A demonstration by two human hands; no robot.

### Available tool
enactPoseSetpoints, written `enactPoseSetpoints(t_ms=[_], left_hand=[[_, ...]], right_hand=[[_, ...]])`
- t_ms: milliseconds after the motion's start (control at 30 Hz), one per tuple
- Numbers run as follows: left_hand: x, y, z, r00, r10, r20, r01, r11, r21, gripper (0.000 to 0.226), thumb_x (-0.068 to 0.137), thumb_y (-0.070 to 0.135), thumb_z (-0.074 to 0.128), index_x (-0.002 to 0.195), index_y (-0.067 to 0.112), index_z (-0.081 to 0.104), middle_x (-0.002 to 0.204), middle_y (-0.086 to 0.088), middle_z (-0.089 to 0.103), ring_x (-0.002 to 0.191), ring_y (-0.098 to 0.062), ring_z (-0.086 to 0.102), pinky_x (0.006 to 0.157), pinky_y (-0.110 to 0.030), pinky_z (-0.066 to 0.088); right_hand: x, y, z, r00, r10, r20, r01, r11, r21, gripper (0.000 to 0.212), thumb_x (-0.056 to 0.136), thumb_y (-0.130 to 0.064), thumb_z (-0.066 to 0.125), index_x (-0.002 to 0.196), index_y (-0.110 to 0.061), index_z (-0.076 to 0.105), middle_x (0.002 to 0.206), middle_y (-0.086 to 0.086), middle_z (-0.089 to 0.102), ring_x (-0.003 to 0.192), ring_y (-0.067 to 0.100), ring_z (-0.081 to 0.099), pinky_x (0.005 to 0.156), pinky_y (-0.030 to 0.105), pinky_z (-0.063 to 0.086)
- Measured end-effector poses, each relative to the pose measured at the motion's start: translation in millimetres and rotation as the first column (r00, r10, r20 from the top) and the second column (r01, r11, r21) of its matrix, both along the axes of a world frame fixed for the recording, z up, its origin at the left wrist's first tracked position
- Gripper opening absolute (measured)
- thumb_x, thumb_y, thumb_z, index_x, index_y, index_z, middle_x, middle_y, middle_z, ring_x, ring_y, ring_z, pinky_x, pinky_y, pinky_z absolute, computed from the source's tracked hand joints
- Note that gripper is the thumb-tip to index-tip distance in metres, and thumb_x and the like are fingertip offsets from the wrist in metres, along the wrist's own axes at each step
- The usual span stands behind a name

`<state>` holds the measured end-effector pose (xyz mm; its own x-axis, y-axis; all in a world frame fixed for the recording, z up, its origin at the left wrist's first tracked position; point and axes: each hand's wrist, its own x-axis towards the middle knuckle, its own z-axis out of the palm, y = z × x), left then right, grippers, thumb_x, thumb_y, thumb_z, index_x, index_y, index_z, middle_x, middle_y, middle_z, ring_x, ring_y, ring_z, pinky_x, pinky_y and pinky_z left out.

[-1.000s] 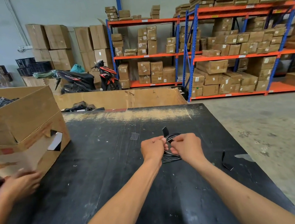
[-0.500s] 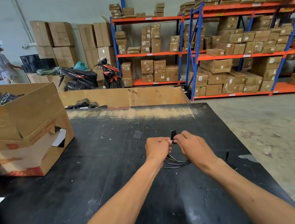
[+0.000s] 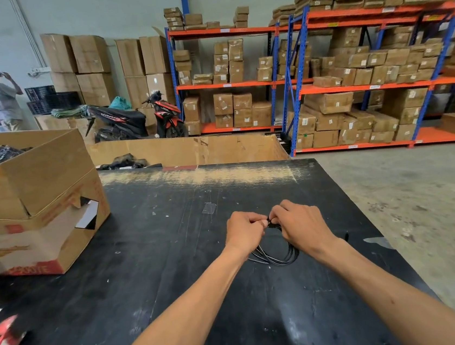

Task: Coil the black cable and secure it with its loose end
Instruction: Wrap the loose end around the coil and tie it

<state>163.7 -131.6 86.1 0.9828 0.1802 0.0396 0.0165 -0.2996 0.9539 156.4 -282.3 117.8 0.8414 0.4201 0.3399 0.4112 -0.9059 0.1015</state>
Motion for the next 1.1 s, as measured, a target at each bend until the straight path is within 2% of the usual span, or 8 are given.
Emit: enactPoseSetpoints(t_ms=[133,333,467,633,767,867,967,1100], left_hand=[[-0.5,-0.7,-4.2,1.0,-0.005,0.005,0.005,1.0,0.004,0.013,0.085,0.013,0.07,0.094,0.015,0.08,0.069,0.001,0.074,0.053,-0.002,0.062,0.063,-0.023,0.054],[-3.3,6.5,9.2,0.993,-0.077,0.095,0.079,0.997,-0.018,0.042,0.086,0.046,0.069,0.119,0.022,0.072,0.106,0.009,0.072,0.096,-0.002,0.066,0.087,-0.023,0.051],[-2.7,26.6,19.7,0.981,0.145,0.13,-0.133,0.986,-0.098,0.065,0.086,0.074,0.043,0.129,0.028,0.062,0.128,0.009,0.059,0.128,-0.013,0.049,0.105,-0.035,0.038],[1.4,35.7,2.6,0.915,0.062,-0.4,-0.275,0.819,-0.503,0.091,0.086,0.079,0.032,0.156,0.02,0.026,0.162,-0.013,0.025,0.146,-0.037,0.027,0.116,-0.059,0.026],[-5.6,21.5,-8.8,0.911,-0.241,-0.333,-0.158,0.542,-0.825,0.082,0.088,0.074,0.041,0.126,0.002,0.052,0.128,-0.028,0.062,0.116,-0.042,0.06,0.095,-0.056,0.049],[-3.7,10.1,-4.1,0.961,-0.173,-0.214,-0.126,0.417,-0.9,0.061,0.093,0.063,0.046,0.112,0.006,0.053,0.101,-0.022,0.073,0.093,-0.035,0.07,0.08,-0.047,0.054],[1.0,3.9,3.0,0.987,-0.097,-0.132,-0.07,0.481,-0.874,0.041,0.092,0.051,0.057,0.104,0.012,0.057,0.094,-0.015,0.072,0.084,-0.027,0.07,0.078,-0.041,0.053],[5.2,-2.3,-1.0,0.999,-0.018,-0.037,-0.01,0.756,-0.655,0.016,0.096,0.027,0.062,0.085,0.015,0.063,0.07,0.0,0.067,0.08,-0.022,0.066,0.089,-0.04,0.049]], right_hand=[[-0.8,6.4,-0.8,0.995,-0.017,-0.098,0.037,0.979,0.199,0.06,0.089,-0.008,0.064,0.144,-0.018,0.042,0.108,0.003,0.073,0.09,0.032,0.071,0.059,0.034,0.036],[8.5,7.2,-0.1,0.959,-0.179,-0.22,0.241,0.923,0.298,0.028,0.087,-0.013,0.061,0.112,-0.019,0.072,0.11,0.009,0.073,0.103,0.034,0.068,0.077,0.036,0.05],[15.8,-8.7,0.0,0.928,-0.14,-0.346,0.349,0.655,0.671,0.021,0.087,-0.016,0.063,0.098,-0.02,0.08,0.076,0.0,0.08,0.084,0.019,0.076,0.082,0.032,0.059],[28.6,-12.5,-1.2,0.865,0.061,-0.499,0.468,0.261,0.844,0.013,0.084,-0.01,0.066,0.085,-0.015,0.077,0.06,0.0,0.077,0.059,0.014,0.077,0.079,0.035,0.064],[32.8,-5.5,-10.4,0.856,0.126,-0.501,0.473,0.2,0.858,0.015,0.087,-0.005,0.06,0.092,-0.01,0.073,0.057,0.0,0.075,0.056,0.015,0.076,0.075,0.039,0.066],[33.0,-3.1,-17.7,0.86,0.097,-0.502,0.474,0.219,0.853,0.018,0.088,-0.008,0.055,0.088,-0.018,0.07,0.061,0.0,0.076,0.057,0.016,0.076,0.078,0.04,0.065],[35.7,-5.1,-22.7,0.853,0.056,-0.519,0.501,0.192,0.844,0.022,0.09,-0.013,0.054,0.079,-0.013,0.074,0.067,0.006,0.079,0.057,0.017,0.077,0.081,0.039,0.064],[38.4,-8.9,-27.1,0.821,0.113,-0.56,0.536,0.186,0.824,0.026,0.092,-0.019,0.057,0.075,-0.007,0.073,0.061,0.004,0.077,0.062,0.022,0.079,0.087,0.045,0.062]])
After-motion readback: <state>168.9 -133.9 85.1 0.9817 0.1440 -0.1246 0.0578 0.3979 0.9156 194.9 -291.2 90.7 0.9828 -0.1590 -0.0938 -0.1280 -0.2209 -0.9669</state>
